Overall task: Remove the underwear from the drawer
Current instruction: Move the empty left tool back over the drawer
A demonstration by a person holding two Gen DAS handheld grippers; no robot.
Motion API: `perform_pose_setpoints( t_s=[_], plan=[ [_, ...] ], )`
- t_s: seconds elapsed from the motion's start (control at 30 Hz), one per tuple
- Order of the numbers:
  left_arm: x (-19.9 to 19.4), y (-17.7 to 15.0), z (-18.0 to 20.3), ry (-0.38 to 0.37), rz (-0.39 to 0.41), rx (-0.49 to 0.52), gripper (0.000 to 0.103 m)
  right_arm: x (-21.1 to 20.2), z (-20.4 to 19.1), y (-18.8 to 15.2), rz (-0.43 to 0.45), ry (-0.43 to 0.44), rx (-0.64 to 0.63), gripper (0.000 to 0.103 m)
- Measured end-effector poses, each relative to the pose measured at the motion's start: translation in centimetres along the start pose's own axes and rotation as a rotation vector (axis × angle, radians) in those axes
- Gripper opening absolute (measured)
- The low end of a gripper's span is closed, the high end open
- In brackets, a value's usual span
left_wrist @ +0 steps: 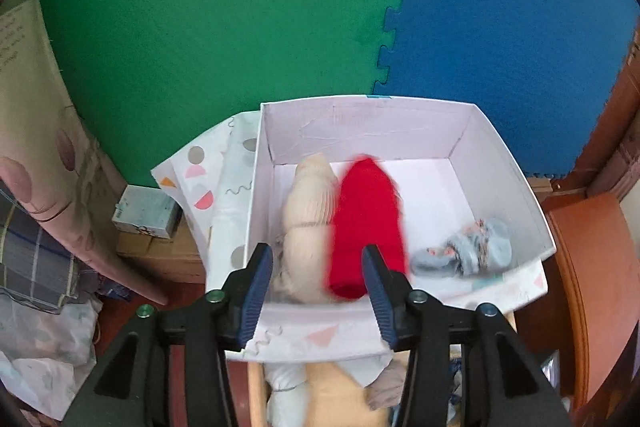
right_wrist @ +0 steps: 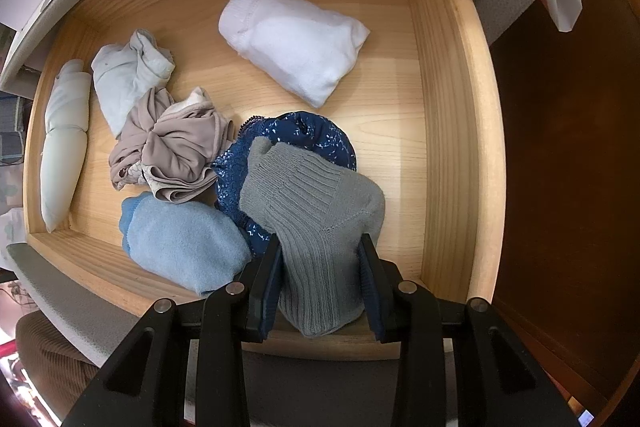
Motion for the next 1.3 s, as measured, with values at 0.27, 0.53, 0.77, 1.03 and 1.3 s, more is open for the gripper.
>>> perform_pose_setpoints(
  t_s=[0.27,0.53,0.77,1.03,1.3],
  plan=[
    [-1.6,-8.0,-1.4,0.029,-0.036,-0.01,0.053,0.0,-0.6,-0.2,0.005,-0.022,-0.013,0.034],
    [0.1,-16.9,-2.1,0.094,-0.067,-0.078,0.053,-0.5,-1.4,-0.5,0.041,-0.074,-0.052,0.032],
    [2.4,-21.7,-0.6,0.117,-0.098,-0.059,0.053,-1.7,-1.8,-0.7,0.107,-0.108,-0.064,0.031],
    [3.1,-23.2,0.1,0.121,-0.079,-0.041,0.053,-3.6,-2.7,-1.0,0.187,-0.119,-0.07,0.031],
    [3.4,-23.5,-1.2,0.093,-0.085,-0.121,0.053,-6.3,-2.8,-0.7,0.256,-0.069,-0.054,0.031]
  ],
)
Point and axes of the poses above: each gripper's, at about its wrist camera, not at the fingertips, and x roughly the way its jaws point, z to its right, y to its top, the point moved 6 cm from there along x, roughly the way its jaws point, and after that the axes turned 4 degrees about -y, right-handed, at the moved point
